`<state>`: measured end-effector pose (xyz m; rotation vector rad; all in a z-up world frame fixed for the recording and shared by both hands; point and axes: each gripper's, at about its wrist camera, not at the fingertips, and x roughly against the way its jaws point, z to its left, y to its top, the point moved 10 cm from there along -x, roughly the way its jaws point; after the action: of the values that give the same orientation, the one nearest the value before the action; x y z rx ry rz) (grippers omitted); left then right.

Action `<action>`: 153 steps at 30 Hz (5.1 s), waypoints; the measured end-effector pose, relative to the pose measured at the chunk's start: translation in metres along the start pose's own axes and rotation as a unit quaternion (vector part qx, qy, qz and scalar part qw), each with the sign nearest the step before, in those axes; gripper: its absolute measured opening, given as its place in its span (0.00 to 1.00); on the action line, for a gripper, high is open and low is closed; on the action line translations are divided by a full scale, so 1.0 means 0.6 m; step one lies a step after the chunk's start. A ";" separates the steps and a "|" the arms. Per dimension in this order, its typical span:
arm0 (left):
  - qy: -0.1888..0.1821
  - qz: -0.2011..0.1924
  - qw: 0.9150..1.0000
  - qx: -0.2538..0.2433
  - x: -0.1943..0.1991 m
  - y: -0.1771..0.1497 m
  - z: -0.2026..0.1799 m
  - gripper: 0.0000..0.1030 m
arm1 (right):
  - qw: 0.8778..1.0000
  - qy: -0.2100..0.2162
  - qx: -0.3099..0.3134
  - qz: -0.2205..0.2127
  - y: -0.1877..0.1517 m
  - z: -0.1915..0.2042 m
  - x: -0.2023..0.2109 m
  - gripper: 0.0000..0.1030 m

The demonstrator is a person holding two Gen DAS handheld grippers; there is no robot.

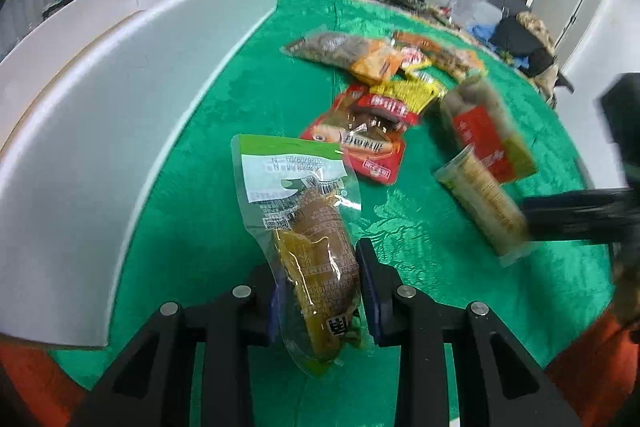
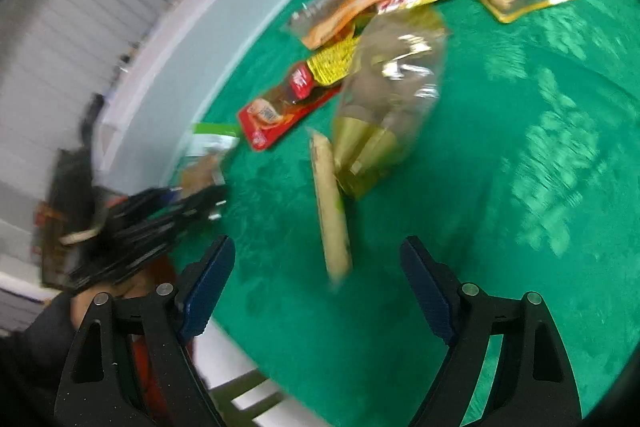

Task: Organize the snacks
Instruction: 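Drop the sausage bag into the white box with the left tool while the right tool drops the corn bar, then grasp the yellow packet with the left tool, then lift the yellow packet with the left tool while the right tool grasps the red-labelled bag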

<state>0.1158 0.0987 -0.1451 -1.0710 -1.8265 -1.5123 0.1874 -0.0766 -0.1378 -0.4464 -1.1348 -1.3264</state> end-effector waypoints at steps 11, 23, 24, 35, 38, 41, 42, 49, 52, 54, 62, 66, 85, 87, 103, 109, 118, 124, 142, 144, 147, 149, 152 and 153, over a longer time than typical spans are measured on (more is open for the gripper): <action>-0.064 -0.068 0.994 0.053 0.140 0.072 0.039 0.31 | 0.997 0.051 -0.054 -0.010 -0.002 0.069 0.044 0.12; 0.104 -0.092 0.985 0.104 0.187 0.189 0.329 0.46 | 0.970 0.219 -0.032 -0.099 0.234 0.384 0.056 0.17; 0.117 -0.083 0.984 0.108 0.177 0.183 0.345 0.57 | 0.967 0.228 -0.029 -0.105 0.254 0.415 0.038 0.19; 0.166 -0.137 0.975 0.046 0.175 0.170 0.304 0.81 | 0.982 -0.004 0.035 -0.184 0.198 0.241 0.028 0.58; 0.165 -0.135 0.977 0.009 0.144 0.189 0.257 0.81 | 0.974 -0.113 0.048 -0.192 0.132 0.115 0.042 0.59; 0.179 -0.114 0.977 -0.016 0.106 0.196 0.226 0.81 | 0.965 -0.195 0.037 -0.172 0.051 -0.008 0.053 0.59; 0.180 -0.105 0.978 -0.018 0.095 0.195 0.218 0.81 | 0.962 -0.214 0.026 -0.166 0.028 -0.043 0.058 0.59; 0.189 -0.081 0.978 -0.036 0.074 0.184 0.179 0.81 | 0.944 -0.270 -0.049 -0.182 -0.033 -0.186 0.096 0.59; 0.190 -0.074 0.978 -0.038 0.072 0.177 0.175 0.81 | 0.941 -0.280 -0.072 -0.175 -0.044 -0.221 0.090 0.59; 0.189 -0.071 0.979 -0.036 0.072 0.173 0.174 0.81 | 0.939 -0.286 -0.087 -0.169 -0.048 -0.237 0.079 0.59; 0.179 -0.058 0.982 -0.033 0.068 0.163 0.152 0.82 | 0.930 -0.295 -0.099 -0.193 -0.063 -0.258 0.088 0.75; 0.174 -0.054 0.983 -0.041 0.064 0.158 0.135 0.83 | 0.930 -0.296 -0.105 -0.192 -0.063 -0.263 0.091 0.79; 0.057 -0.142 0.986 -0.064 0.135 0.194 -0.012 0.98 | 0.928 -0.299 -0.109 -0.191 -0.065 -0.267 0.091 0.82; -0.012 -0.092 0.994 -0.056 0.094 0.184 -0.044 0.98 | 0.928 -0.299 -0.109 -0.192 -0.065 -0.268 0.091 0.82; -0.021 0.063 0.979 -0.193 -0.157 0.180 -0.168 0.98 | 0.928 -0.299 -0.109 -0.192 -0.065 -0.269 0.091 0.83; 0.033 0.092 0.972 -0.213 -0.217 0.167 -0.156 0.60 | 0.928 -0.299 -0.109 -0.192 -0.065 -0.268 0.091 0.83; -0.002 0.108 0.980 -0.170 -0.152 0.123 -0.149 0.41 | 0.928 -0.299 -0.110 -0.192 -0.065 -0.268 0.092 0.83; -0.035 0.148 0.968 -0.200 -0.112 0.042 -0.170 0.56 | 0.928 -0.298 -0.110 -0.192 -0.065 -0.269 0.092 0.83; 0.017 0.106 0.967 -0.233 -0.121 0.046 -0.196 0.35 | 0.929 -0.297 -0.111 -0.193 -0.066 -0.268 0.092 0.83; 0.005 0.116 0.969 -0.218 -0.110 0.022 -0.187 0.35 | 0.929 -0.296 -0.111 -0.193 -0.066 -0.269 0.092 0.84; 0.002 0.116 0.970 -0.213 -0.106 -0.001 -0.180 0.41 | 0.929 -0.294 -0.112 -0.194 -0.066 -0.268 0.091 0.84; 0.023 0.116 0.969 -0.217 -0.112 -0.006 -0.179 0.63 | 0.931 -0.286 -0.111 -0.196 -0.066 -0.267 0.093 0.84; 0.024 0.111 0.967 -0.229 -0.120 -0.016 -0.197 0.75 | 0.946 -0.232 -0.118 -0.194 -0.066 -0.263 0.104 0.82; 0.025 0.117 0.963 -0.240 -0.127 -0.023 -0.207 0.75 | 0.949 -0.212 -0.132 -0.194 -0.064 -0.260 0.115 0.82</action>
<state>0.1353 -0.0406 -0.1857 -1.3975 -1.2667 -1.8592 0.2028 -0.2493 -0.1605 -0.7587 -1.4558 -1.7964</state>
